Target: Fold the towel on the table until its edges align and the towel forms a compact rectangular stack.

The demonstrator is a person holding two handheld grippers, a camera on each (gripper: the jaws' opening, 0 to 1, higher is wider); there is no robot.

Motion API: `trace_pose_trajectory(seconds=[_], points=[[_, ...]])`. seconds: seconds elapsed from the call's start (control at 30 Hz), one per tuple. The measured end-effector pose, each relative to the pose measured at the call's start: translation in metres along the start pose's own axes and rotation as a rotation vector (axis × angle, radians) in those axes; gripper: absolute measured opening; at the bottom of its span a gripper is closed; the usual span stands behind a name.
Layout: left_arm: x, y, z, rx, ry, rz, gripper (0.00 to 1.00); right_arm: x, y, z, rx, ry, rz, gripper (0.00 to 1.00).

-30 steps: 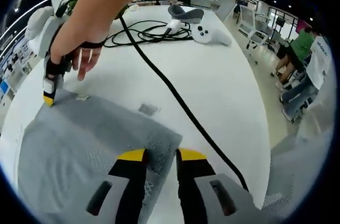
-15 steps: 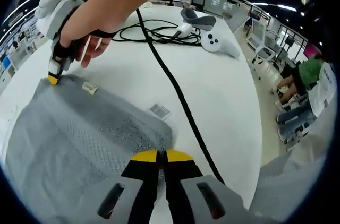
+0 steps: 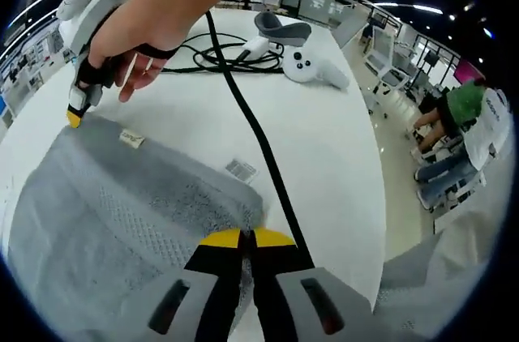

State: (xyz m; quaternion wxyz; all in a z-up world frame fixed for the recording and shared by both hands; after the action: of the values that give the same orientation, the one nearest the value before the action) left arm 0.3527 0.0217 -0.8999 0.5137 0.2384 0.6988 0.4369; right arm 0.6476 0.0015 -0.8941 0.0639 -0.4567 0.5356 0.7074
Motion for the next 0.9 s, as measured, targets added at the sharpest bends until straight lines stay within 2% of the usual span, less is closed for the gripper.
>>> trace_pose_trajectory(seconds=[0.1,0.13,0.27,0.43,0.5,0.53,0.6,0.63,0.7,0.77,0.83,0.9], points=[[0.000,0.000,-0.001,-0.010,-0.057,0.012,0.03,-0.005,-0.005,-0.001,0.004,-0.017,-0.008,0.22],[-0.001,0.000,-0.002,-0.012,-0.068,0.016,0.03,-0.003,-0.010,0.001,-0.012,-0.038,0.017,0.21],[0.000,0.000,-0.001,-0.008,-0.068,0.021,0.03,-0.001,-0.012,0.004,0.010,-0.002,0.052,0.20],[-0.002,-0.001,-0.001,-0.008,-0.084,0.019,0.03,0.003,-0.007,-0.001,0.023,-0.019,0.075,0.17],[-0.004,-0.002,0.000,-0.007,-0.080,0.020,0.03,0.005,-0.007,-0.001,0.025,0.005,0.078,0.19],[-0.005,-0.002,0.000,-0.006,-0.076,0.019,0.03,0.006,-0.006,-0.003,0.030,-0.012,0.083,0.19],[-0.006,-0.003,0.000,-0.006,-0.075,0.016,0.03,0.007,-0.008,0.001,-0.003,-0.040,0.074,0.15],[-0.006,-0.003,0.000,-0.008,-0.078,0.014,0.03,0.008,-0.006,0.000,0.005,-0.032,0.077,0.13],[-0.006,-0.003,0.000,-0.011,-0.076,0.014,0.02,0.007,-0.007,0.008,-0.019,-0.011,0.092,0.03],[-0.007,-0.003,0.000,-0.015,-0.064,0.008,0.02,0.006,-0.007,0.007,0.006,0.029,0.108,0.02],[-0.008,0.001,0.002,-0.034,-0.042,-0.012,0.02,0.003,-0.004,0.011,-0.009,0.019,0.098,0.02],[-0.009,0.005,0.003,-0.035,-0.022,-0.027,0.02,-0.004,0.000,0.012,-0.032,-0.026,0.064,0.01]])
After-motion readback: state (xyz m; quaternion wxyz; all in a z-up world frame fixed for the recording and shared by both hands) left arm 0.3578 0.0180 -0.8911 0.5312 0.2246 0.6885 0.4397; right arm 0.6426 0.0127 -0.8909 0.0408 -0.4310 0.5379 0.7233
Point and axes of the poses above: the point that each gripper's makers call its tool centre point, and the gripper's own axes: y roughly backward along the fingers, z roughly to its left, x roughly out of its underside, the point moved 2 cm from there along y, roughly backward along the fingers, and after that the axes turned 7 degrees about z, right-handed, at the moved point
